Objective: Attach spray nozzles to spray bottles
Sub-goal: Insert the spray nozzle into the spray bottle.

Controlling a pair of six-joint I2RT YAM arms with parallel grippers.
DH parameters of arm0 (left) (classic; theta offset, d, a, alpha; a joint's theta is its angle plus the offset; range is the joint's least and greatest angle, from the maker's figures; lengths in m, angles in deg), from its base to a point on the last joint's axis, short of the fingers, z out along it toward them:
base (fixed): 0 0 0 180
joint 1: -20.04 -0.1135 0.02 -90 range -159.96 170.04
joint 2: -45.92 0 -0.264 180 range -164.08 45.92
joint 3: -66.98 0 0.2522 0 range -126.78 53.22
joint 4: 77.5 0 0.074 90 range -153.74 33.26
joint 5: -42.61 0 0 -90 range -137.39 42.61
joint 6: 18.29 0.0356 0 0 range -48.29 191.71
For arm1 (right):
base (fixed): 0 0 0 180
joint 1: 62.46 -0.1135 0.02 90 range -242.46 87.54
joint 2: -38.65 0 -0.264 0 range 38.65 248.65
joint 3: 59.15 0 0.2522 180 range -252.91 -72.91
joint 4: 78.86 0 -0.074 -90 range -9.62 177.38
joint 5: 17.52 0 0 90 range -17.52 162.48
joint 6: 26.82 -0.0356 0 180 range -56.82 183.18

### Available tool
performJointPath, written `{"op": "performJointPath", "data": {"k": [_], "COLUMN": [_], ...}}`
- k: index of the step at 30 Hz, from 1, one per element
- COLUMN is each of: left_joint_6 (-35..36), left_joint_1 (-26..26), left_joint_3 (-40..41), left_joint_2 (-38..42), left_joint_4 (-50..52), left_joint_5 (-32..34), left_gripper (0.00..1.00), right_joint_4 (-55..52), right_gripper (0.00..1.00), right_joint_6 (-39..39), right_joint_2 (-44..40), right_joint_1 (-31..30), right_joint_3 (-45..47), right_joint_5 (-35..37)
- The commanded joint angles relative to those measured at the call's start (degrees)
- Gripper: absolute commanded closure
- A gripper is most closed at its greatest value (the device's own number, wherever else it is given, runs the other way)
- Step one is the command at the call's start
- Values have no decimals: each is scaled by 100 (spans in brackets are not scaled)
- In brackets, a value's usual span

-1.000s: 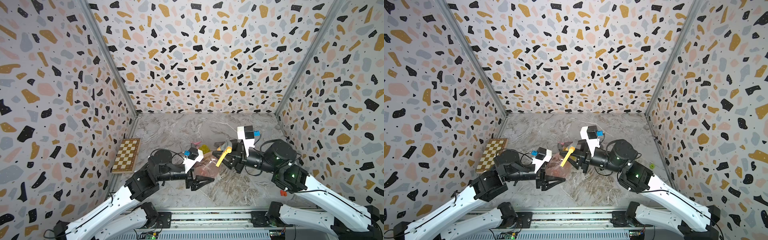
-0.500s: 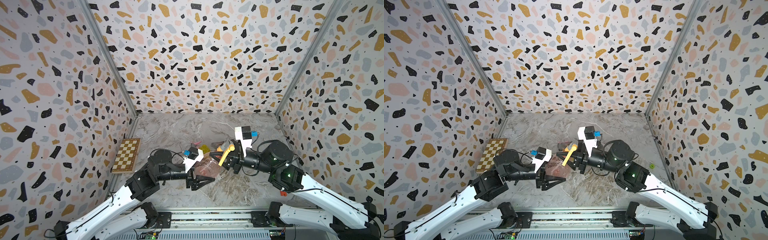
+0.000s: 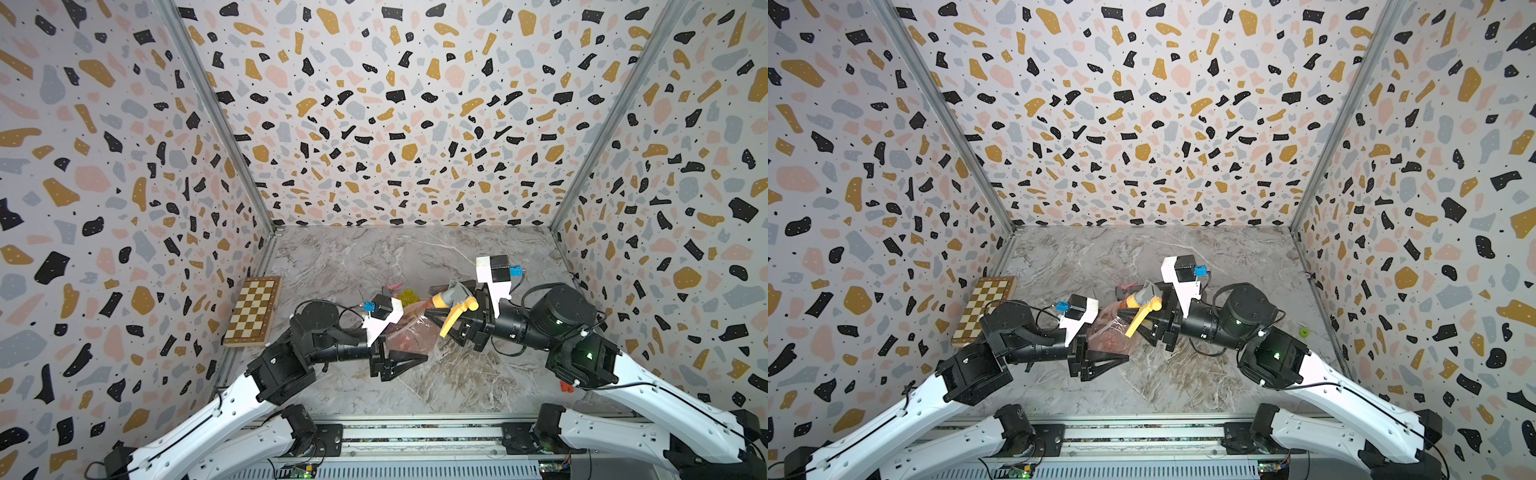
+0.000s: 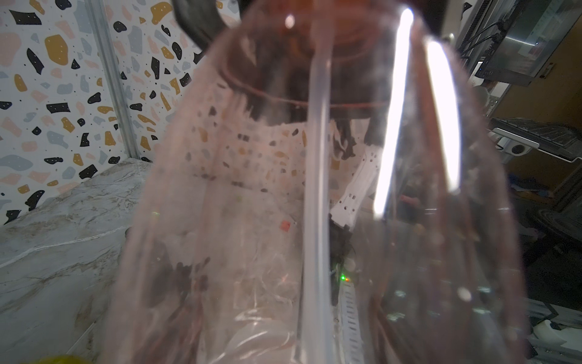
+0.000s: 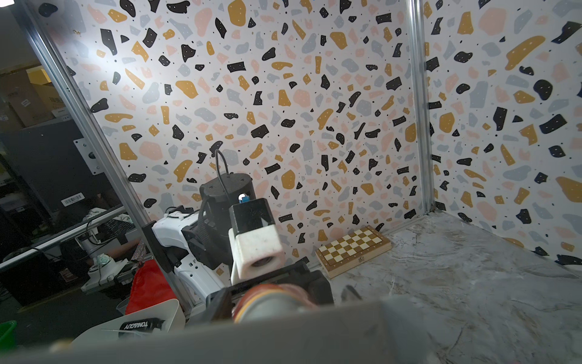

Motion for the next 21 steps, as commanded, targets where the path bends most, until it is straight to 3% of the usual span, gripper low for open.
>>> {"op": "performJointPath", "data": {"k": [1,12,21], "left_joint_6": [109,144,153], "left_joint_1": [2,-1,-2], "left_joint_3": [9,38,-15], "left_joint_2": [96,147,150], "left_joint_4": [-151,-9,62], "left_joint_5": [29,81,47], "left_gripper": [100,100,100], "right_joint_4": [-31,-113,-226], "right_gripper": [43,43,57], "right_joint_6": [86,64,24], "right_joint_2": [-167,-312,-327], "right_joint_1": [-17,-15,-14], "right_joint_3": [-237,-243,-273], "right_joint_5": [82,112,148]}}
